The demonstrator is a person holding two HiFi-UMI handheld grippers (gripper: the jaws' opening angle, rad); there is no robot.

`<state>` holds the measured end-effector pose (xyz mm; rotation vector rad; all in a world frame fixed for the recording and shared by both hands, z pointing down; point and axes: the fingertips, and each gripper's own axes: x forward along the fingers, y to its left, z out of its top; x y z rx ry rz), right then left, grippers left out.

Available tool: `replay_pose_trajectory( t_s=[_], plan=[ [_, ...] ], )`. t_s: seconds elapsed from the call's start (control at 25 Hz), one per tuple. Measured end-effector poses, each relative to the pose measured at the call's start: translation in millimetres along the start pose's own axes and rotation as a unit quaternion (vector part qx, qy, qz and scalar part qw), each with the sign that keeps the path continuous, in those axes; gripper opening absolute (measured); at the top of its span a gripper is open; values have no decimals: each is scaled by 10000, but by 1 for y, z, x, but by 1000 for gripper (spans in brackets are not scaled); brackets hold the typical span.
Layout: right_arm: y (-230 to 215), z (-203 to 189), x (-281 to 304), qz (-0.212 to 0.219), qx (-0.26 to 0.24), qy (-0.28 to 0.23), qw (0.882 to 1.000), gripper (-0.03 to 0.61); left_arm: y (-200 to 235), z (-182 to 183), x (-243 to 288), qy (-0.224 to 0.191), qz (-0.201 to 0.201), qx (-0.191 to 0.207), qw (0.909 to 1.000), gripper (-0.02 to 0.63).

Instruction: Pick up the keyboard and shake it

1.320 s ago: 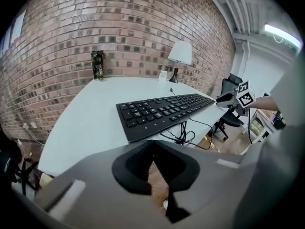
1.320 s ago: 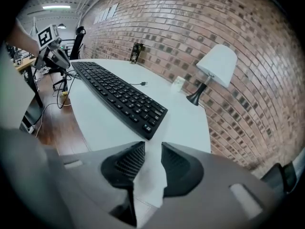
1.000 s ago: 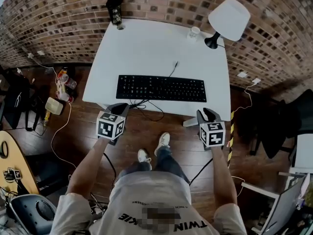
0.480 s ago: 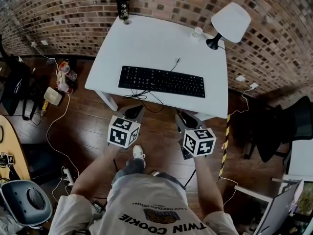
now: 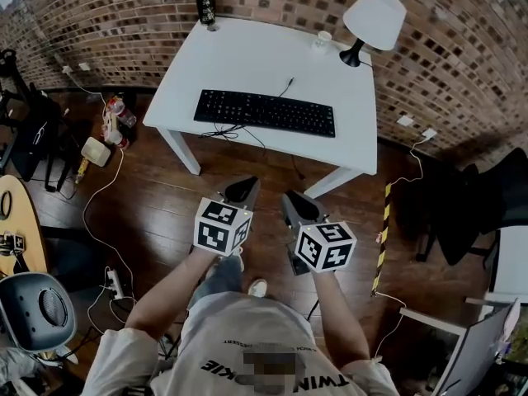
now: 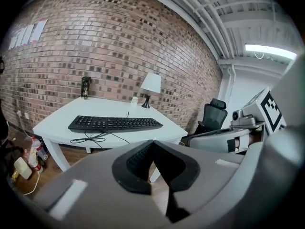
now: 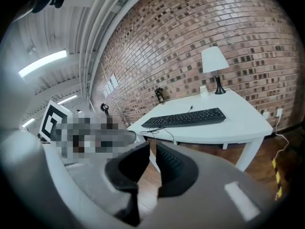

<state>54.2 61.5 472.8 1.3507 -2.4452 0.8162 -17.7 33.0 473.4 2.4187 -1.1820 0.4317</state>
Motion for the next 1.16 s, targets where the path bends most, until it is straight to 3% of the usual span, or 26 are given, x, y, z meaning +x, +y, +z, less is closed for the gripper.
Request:
replay_pose_trajectory(
  t_s=[0.52, 0.84, 1.16],
  plan=[
    [24, -50, -108, 274, 151, -262, 9992, 3, -132, -31, -47, -106, -104, -189, 9997, 6],
    [44, -55, -128, 308, 179, -459, 9983, 3, -147, -28, -74, -269, 218, -142, 9993, 6],
    [57, -48, -127, 376, 389, -571, 9969, 3, -144, -28, -87, -231, 190, -150, 9994, 6]
  ],
)
